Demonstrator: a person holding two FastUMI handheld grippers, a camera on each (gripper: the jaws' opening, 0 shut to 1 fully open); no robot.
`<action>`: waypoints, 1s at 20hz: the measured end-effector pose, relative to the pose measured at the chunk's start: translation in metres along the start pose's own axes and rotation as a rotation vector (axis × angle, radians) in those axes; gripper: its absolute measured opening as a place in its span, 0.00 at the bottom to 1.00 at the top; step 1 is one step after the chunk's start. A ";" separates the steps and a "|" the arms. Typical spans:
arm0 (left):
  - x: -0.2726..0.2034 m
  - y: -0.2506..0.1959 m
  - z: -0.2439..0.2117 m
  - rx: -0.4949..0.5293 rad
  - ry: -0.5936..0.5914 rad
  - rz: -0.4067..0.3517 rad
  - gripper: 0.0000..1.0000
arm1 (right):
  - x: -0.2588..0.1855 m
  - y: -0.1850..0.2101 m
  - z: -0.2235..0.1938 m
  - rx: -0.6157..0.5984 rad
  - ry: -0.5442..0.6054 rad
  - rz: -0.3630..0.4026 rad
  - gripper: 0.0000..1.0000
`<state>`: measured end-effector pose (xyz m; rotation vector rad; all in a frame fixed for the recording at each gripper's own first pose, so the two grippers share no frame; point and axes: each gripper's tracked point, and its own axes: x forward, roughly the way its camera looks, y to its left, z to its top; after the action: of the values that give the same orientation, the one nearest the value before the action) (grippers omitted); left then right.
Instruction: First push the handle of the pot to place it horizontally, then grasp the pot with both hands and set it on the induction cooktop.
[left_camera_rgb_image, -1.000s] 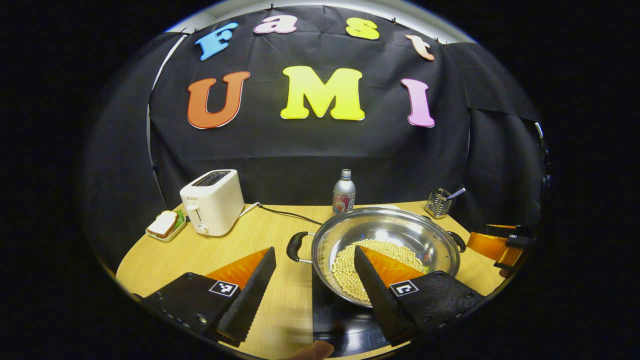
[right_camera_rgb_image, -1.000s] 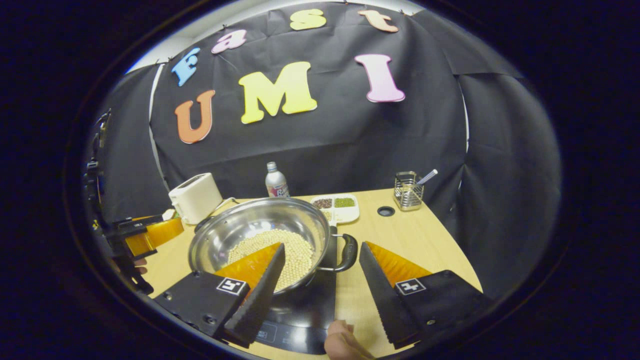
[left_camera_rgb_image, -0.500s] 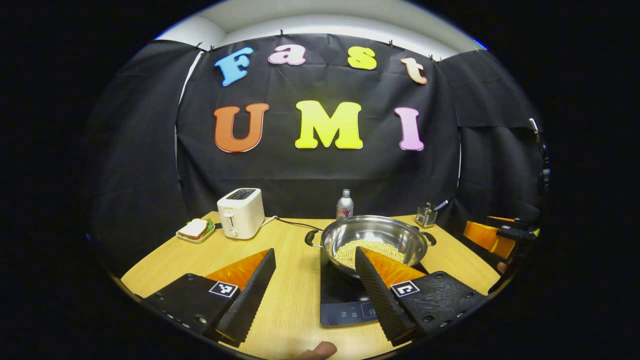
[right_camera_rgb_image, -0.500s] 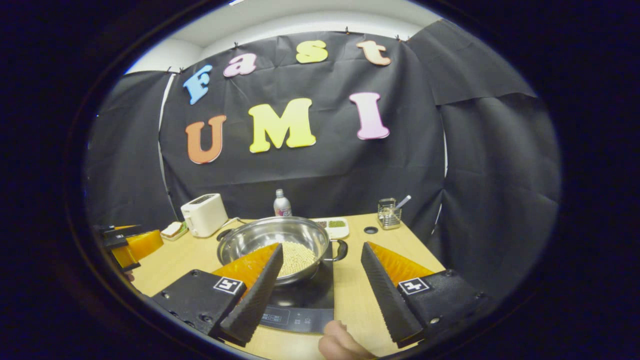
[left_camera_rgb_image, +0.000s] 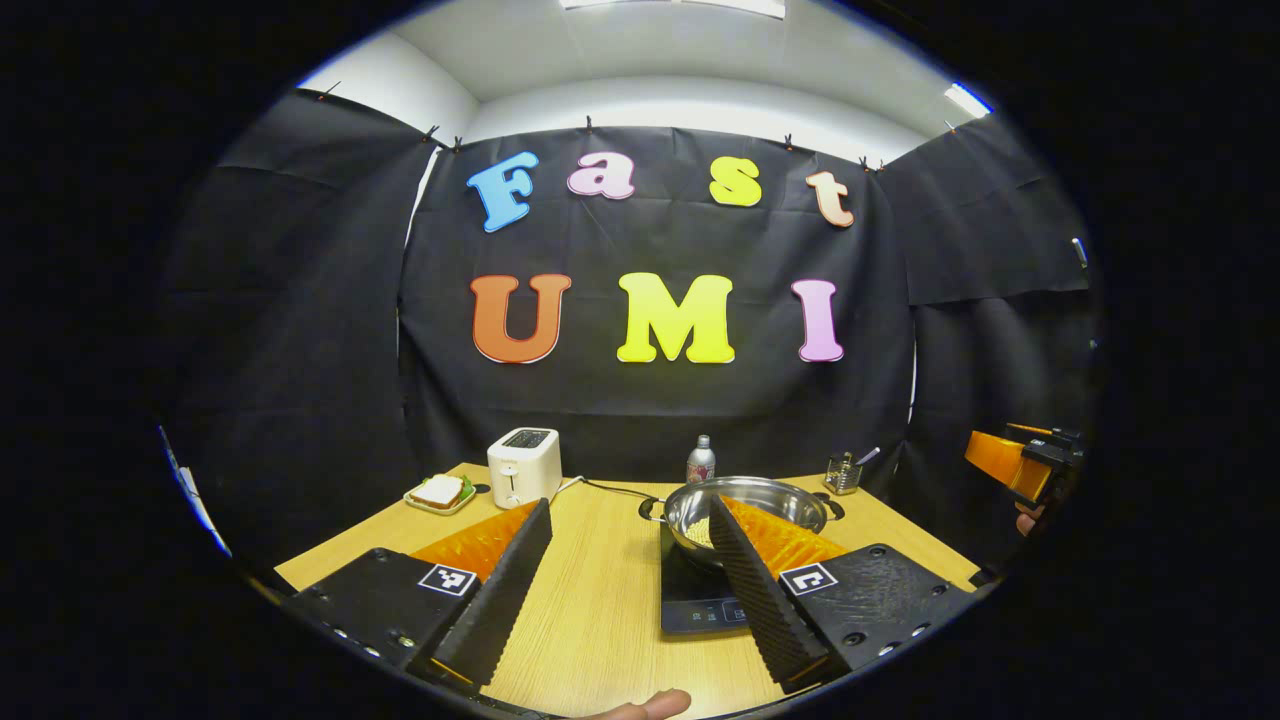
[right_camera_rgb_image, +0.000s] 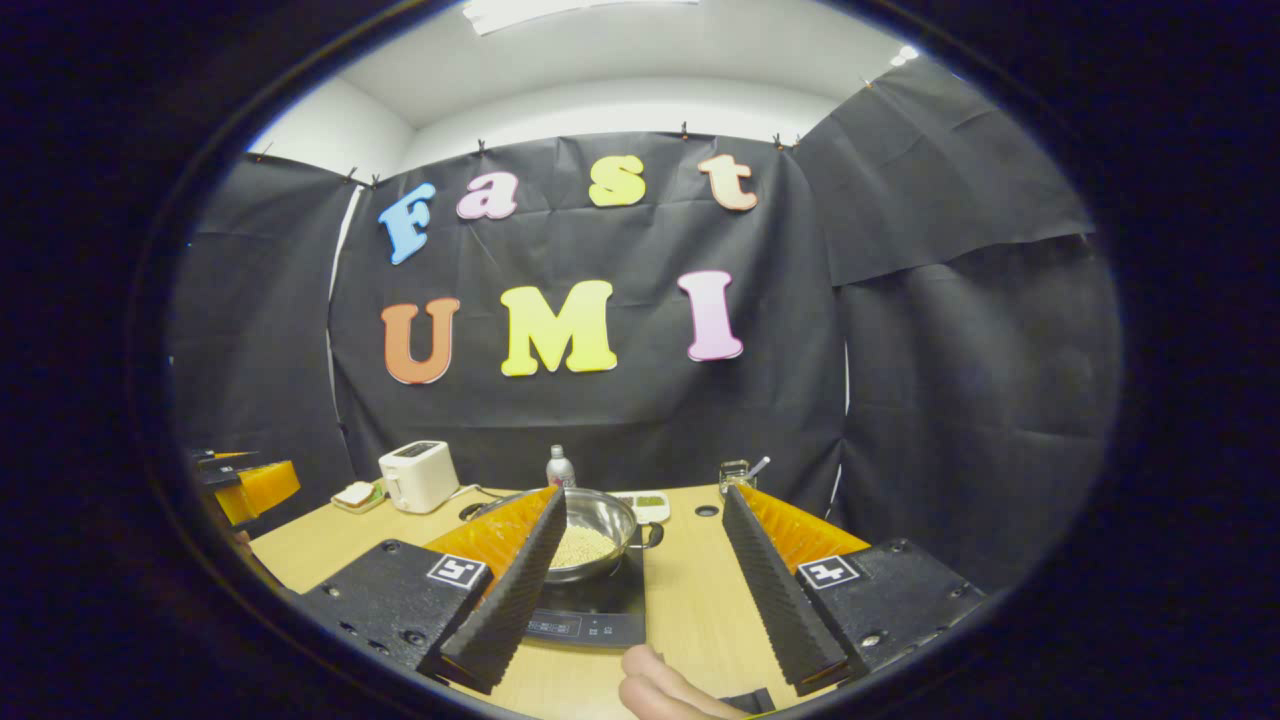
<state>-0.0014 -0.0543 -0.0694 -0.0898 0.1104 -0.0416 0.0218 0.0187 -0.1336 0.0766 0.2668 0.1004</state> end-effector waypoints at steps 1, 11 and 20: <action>-0.008 0.000 0.009 0.004 -0.012 -0.003 0.94 | -0.010 -0.002 0.007 0.003 -0.017 -0.003 0.98; -0.068 -0.006 0.044 -0.042 -0.124 -0.061 0.94 | -0.100 -0.019 0.066 -0.012 -0.189 -0.069 0.96; -0.086 -0.006 0.045 0.006 -0.159 -0.084 0.95 | -0.125 -0.033 0.062 -0.049 -0.210 -0.075 0.96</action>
<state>-0.0822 -0.0521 -0.0151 -0.0915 -0.0527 -0.1183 -0.0784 -0.0311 -0.0443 0.0275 0.0573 0.0237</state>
